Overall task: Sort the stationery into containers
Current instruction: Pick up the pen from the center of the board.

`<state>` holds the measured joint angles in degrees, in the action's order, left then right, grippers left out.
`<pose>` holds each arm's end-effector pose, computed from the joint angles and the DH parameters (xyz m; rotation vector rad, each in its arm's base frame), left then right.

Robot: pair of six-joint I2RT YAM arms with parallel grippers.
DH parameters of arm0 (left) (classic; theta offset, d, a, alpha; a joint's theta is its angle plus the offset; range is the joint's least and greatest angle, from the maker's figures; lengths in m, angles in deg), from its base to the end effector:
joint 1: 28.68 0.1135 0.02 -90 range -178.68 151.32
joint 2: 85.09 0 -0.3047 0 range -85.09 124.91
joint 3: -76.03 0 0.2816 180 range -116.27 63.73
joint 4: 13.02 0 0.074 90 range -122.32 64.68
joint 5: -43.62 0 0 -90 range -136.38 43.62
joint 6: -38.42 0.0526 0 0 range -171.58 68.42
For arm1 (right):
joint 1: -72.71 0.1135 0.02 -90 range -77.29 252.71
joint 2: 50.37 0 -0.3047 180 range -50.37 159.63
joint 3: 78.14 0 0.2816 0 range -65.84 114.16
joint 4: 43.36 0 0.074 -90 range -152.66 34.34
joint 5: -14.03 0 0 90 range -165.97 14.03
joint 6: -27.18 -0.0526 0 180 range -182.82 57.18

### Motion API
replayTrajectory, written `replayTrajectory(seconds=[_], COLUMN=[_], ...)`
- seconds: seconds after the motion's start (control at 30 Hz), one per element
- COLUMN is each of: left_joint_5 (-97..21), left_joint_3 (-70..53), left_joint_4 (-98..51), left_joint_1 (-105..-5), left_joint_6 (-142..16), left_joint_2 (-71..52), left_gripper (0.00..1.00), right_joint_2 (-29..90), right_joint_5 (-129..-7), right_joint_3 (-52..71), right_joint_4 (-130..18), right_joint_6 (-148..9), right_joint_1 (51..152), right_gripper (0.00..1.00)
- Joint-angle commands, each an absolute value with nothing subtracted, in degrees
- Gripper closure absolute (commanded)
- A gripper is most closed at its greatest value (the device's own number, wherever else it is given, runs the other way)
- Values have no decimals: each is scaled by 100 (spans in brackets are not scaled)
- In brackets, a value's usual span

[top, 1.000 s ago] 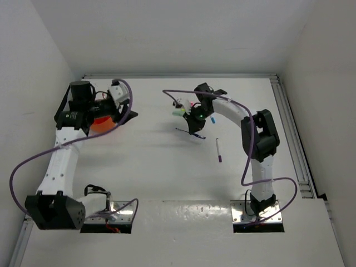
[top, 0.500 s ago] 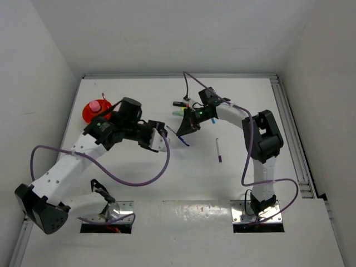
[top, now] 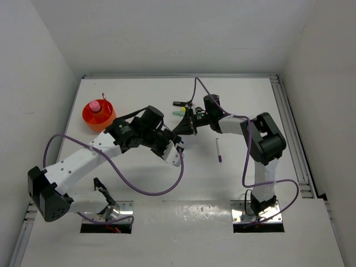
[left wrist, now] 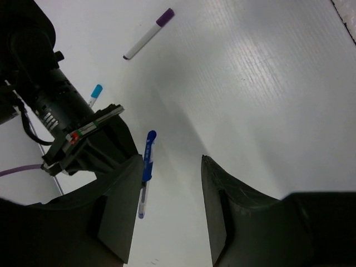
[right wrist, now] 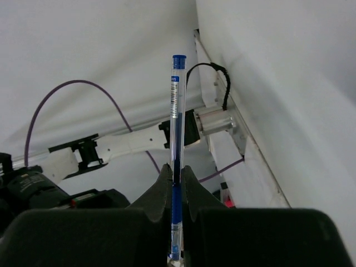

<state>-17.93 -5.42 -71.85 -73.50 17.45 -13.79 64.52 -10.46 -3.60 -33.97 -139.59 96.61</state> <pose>0.1802 -0.2144 0.3614 2.0591 1.0771 -0.3905 0.3875 0.2241 0.1583 -0.2577 -2.2907 -1.8335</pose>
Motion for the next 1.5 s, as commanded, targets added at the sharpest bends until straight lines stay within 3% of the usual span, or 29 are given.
replayTrajectory(seconds=[0.0,0.23,0.63,1.07,1.13,1.23,1.27,1.33,1.37,1.4,1.47], left_joint_5=[-1869,-2010,-2116,-2046,-2019,-2010,-2036,-2107,-2150,-2168,-2177], left_joint_3=[-457,-457,-588,-650,-755,-826,-852,-852,-835,-852,-896], left_joint_4=[-6883,-6743,-6654,-6882,-6971,-7059,-7041,-6876,-6796,-6691,-6374], left_joint_1=[-7482,-7536,-7360,-7289,-7281,-7237,-7228,-7210,-7201,-7193,-7097], left_joint_6=[1864,1899,2075,2040,2040,1978,1900,1664,1549,1408,892], left_joint_2=[-1285,-1056,-1039,-617,-521,-450,-450,-502,-581,-643,-800], left_gripper=[48,42,40,55,59,75,87,100,100,100,100], right_joint_2=[5950,5783,5747,5607,5581,5554,5554,5572,5598,5615,5651], right_joint_5=[-847,-803,-830,-926,-926,-918,-917,-944,-961,-970,-1040], right_joint_3=[-317,-326,-159,-54,-54,-45,-10,104,192,375,665], right_joint_4=[-2464,-2665,-3360,-3527,-3527,-3606,-3780,-4262,-4440,-4607,-5273], right_joint_6=[-14649,-14447,-13893,-13919,-13911,-13849,-13692,-13324,-13182,-13033,-12428], right_joint_1=[9758,9978,10101,10242,10251,10260,10260,10251,10199,10146,9849], right_gripper=[100,100,100,100,100,100,100,100,93,73,57])
